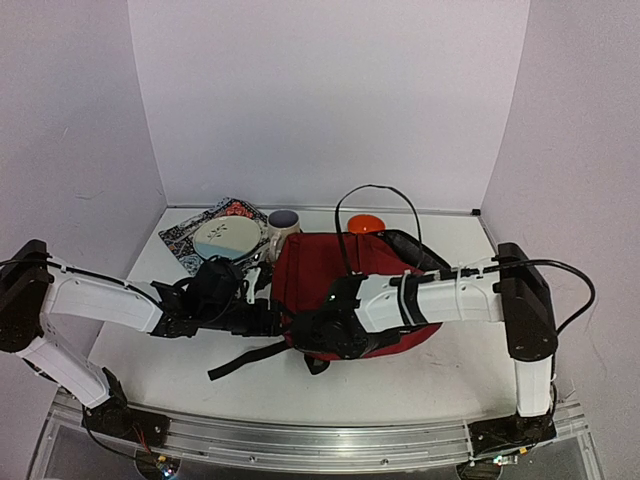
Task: Pack the student bag
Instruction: Hold the student bag at the center of the board, then zip the student bag into the largest pocket of the bag.
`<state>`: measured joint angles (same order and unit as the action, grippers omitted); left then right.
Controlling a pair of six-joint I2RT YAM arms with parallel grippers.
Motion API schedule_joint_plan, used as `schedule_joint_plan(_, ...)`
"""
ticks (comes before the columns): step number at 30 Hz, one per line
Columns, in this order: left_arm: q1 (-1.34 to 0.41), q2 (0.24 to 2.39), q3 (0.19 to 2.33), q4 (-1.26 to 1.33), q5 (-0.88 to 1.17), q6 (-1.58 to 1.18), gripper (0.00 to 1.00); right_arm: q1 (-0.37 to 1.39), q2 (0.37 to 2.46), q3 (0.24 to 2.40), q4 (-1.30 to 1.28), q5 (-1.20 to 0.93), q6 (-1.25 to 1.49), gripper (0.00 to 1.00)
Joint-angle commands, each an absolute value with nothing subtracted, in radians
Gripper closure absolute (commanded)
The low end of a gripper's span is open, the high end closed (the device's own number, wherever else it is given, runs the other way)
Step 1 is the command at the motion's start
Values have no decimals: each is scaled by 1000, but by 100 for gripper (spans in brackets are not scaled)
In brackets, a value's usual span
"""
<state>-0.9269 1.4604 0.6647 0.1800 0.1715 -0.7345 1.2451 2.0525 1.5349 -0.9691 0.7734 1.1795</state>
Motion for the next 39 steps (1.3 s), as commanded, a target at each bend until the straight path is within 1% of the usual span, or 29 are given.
schedule_joint_plan(1, -942, 1485, 667, 217, 186, -747, 31, 1241, 1963, 1507, -1060, 787, 1154, 100)
schedule_joint_plan(4, -951, 1502, 681, 221, 190, -750, 31, 1241, 1914, 1476, -1017, 766, 1116, 100)
schedule_joint_plan(11, -968, 1557, 709, 249, 206, -763, 31, 1232, 1769, 1340, -741, 667, 989, 100)
schedule_joint_plan(14, -970, 1579, 708, 264, 197, -772, 34, 1229, 1761, 1324, -688, 642, 968, 100)
schedule_joint_plan(16, -969, 1590, 709, 273, 189, -774, 38, 1228, 1762, 1315, -670, 633, 960, 100)
schedule_joint_plan(18, -969, 1604, 711, 279, 180, -773, 47, 1224, 1762, 1304, -656, 628, 956, 100)
schedule_joint_plan(19, -969, 1610, 711, 280, 171, -771, 54, 1222, 1760, 1300, -648, 623, 951, 100)
schedule_joint_plan(20, -969, 1614, 711, 281, 158, -768, 59, 1220, 1758, 1294, -643, 621, 948, 100)
schedule_joint_plan(22, -969, 1625, 707, 281, 123, -762, 71, 1215, 1749, 1280, -633, 616, 944, 100)
schedule_joint_plan(25, -968, 1635, 701, 281, 91, -751, 86, 1206, 1724, 1251, -626, 612, 940, 100)
schedule_joint_plan(27, -967, 1635, 693, 281, 70, -747, 98, 1198, 1703, 1225, -624, 610, 942, 100)
schedule_joint_plan(29, -963, 1633, 683, 280, 58, -744, 100, 1187, 1677, 1198, -624, 607, 944, 100)
schedule_joint_plan(33, -939, 1613, 651, 279, 49, -741, 100, 1161, 1596, 1114, -624, 598, 947, 100)
schedule_joint_plan(39, -850, 1568, 601, 275, 47, -722, 100, 1109, 1455, 997, -623, 583, 943, 100)
